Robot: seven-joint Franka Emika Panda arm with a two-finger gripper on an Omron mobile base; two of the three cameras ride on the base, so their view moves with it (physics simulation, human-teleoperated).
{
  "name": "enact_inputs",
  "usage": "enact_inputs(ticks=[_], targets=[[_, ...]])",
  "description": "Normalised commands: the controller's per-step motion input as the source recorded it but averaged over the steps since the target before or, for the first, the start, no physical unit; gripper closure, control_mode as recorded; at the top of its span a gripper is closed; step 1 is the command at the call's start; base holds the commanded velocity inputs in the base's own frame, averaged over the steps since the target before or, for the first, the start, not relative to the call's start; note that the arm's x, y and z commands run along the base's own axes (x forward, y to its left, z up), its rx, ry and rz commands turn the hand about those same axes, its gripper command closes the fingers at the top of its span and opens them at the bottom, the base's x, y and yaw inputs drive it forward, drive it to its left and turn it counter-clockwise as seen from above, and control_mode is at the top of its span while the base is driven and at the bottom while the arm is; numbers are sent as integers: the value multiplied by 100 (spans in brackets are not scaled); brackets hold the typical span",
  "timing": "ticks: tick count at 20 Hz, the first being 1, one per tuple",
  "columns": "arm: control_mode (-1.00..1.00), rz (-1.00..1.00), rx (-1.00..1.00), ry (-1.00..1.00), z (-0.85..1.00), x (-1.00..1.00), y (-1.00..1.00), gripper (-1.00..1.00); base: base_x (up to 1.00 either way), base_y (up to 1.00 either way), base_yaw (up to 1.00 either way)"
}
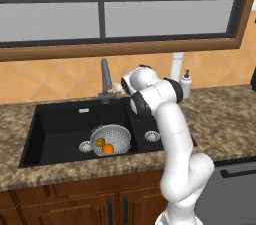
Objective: Put the colander in the sink, put the orange, mango in the colander, and turn on the sink faucet and pour water over the colander.
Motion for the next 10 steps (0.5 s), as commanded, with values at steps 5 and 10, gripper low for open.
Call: enact_inputs(ticks=[5,10], targets=[[-100,-13,0,10,-30,-27,-100,100,0,0,0],[-100,-14,0,14,-25,-21,-99,100,0,0,0]])
